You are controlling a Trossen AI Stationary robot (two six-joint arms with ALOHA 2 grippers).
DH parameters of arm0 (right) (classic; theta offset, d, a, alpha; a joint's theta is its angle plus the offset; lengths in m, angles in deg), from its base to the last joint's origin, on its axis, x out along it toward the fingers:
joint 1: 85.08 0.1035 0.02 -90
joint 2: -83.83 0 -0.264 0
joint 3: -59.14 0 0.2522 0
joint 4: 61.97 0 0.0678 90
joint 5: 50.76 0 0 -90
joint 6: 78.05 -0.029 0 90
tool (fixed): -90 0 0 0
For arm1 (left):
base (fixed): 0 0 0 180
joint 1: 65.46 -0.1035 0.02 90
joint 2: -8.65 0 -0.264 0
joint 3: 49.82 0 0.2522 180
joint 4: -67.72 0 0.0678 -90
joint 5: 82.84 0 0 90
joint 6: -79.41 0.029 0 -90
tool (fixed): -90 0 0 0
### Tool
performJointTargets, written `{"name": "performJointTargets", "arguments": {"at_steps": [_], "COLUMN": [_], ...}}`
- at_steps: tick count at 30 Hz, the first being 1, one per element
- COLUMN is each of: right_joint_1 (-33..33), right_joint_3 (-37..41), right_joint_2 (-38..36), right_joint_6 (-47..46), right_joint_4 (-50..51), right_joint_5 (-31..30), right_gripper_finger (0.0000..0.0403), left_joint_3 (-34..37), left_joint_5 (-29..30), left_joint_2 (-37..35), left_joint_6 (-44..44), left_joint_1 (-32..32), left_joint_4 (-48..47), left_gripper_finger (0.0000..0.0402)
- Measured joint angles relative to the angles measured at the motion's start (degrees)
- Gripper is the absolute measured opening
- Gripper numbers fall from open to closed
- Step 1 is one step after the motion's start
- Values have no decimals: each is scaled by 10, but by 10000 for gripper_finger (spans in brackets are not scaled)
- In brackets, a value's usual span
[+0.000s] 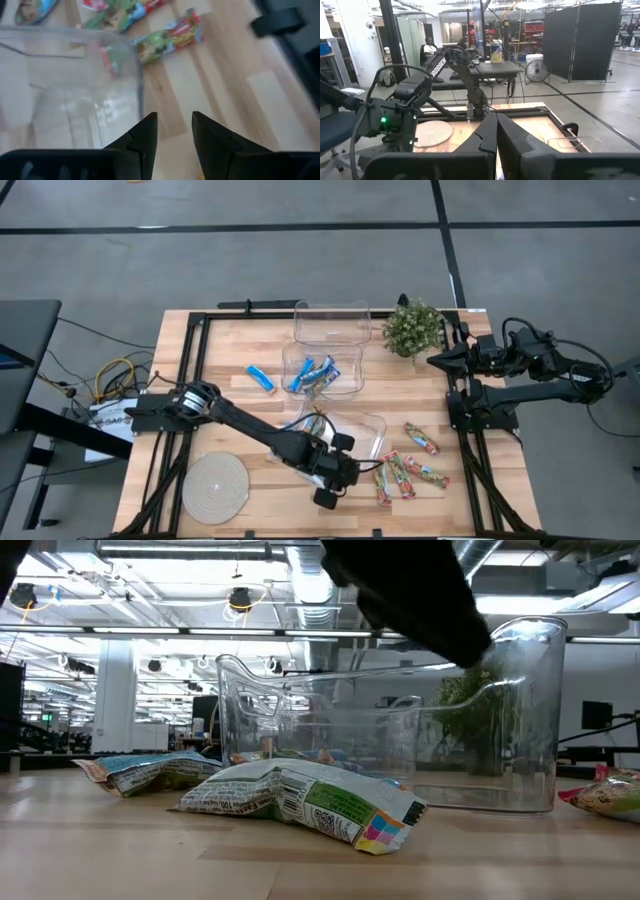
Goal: Pick and place Granola Bars by type
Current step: Adjust the bottom transparent bin
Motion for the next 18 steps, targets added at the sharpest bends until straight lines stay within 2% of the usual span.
{"name": "performJointTargets", "arguments": {"at_steps": [8, 18], "right_joint_1": [0, 0], "right_joint_3": [0, 0], "right_joint_2": [0, 0], "right_joint_6": [0, 0], "right_joint_4": [0, 0], "right_joint_5": [0, 0], "right_gripper_finger": [0, 0], "left_joint_3": [1, 1], "left_joint_5": [13, 76], "left_joint_2": [10, 10], "left_joint_6": [3, 15], "left_joint_1": [-13, -31], "left_joint_4": [10, 11], "left_gripper_finger": [116, 116]}}
